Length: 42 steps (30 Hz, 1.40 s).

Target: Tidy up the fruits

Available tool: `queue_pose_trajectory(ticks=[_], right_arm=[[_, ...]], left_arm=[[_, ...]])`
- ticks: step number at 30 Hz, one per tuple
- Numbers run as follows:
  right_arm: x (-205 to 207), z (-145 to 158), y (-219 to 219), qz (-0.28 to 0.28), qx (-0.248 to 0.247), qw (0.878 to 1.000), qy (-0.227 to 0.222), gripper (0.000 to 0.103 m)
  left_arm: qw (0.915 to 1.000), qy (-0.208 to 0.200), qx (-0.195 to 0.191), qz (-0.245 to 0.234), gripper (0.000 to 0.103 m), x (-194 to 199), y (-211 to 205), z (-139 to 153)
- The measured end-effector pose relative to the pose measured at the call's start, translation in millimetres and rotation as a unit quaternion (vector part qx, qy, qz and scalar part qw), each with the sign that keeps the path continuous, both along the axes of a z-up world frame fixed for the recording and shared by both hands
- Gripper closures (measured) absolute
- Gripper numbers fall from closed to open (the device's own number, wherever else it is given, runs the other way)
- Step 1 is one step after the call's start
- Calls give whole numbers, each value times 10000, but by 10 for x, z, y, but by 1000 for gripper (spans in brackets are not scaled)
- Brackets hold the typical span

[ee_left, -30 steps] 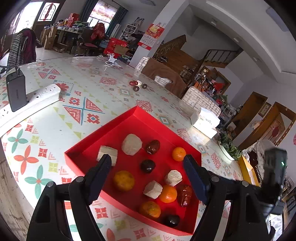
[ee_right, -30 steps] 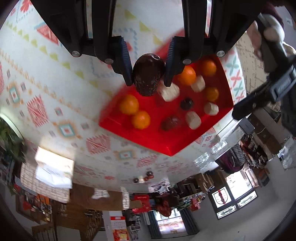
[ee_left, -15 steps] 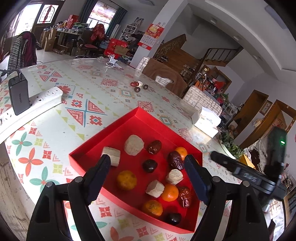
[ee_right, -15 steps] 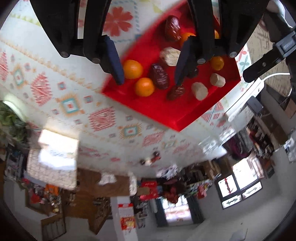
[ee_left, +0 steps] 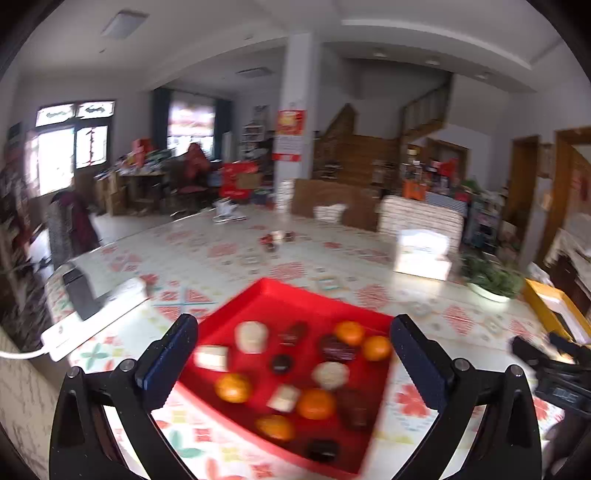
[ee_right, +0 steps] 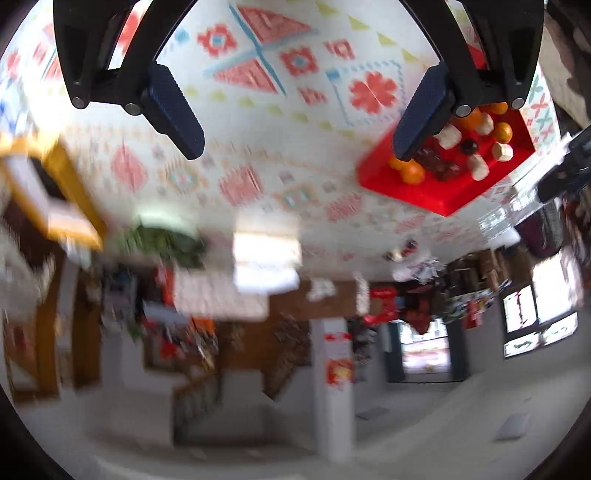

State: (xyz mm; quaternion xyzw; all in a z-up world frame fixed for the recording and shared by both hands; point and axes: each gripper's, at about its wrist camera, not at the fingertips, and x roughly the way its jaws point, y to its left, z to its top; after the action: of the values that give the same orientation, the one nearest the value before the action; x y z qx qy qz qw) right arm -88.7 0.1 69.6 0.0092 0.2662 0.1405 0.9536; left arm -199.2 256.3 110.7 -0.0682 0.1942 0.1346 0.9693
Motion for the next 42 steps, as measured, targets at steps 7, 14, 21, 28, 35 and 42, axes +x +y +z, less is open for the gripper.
queue_pose_trajectory(ticks=[7,14,21,28,35,42], right_arm=[[6,-239,-440,-183,588,9955,714,0],[-223,-240,-472,-91,284,9985,458,0],[-240,-330,-460,85,366,9973,627,0],[-219,-413,-427,110,354,9965,748,0],[-187,-482,-414,82,328,9958,850,0],[-146,-529,-418,-1,352,9946,980,0]], left_arm=[[9976,618,199,-225,0,162,-475,-101],[9941,1025,227,-288,0,257,-755,-207],[9918,1182,354,-343,0,317,-875,-252],[9901,1300,370,-368,0,356,-896,-331],[9896,1343,328,-388,0,378,-875,-381],[9888,1412,233,-434,0,406,-829,-456]])
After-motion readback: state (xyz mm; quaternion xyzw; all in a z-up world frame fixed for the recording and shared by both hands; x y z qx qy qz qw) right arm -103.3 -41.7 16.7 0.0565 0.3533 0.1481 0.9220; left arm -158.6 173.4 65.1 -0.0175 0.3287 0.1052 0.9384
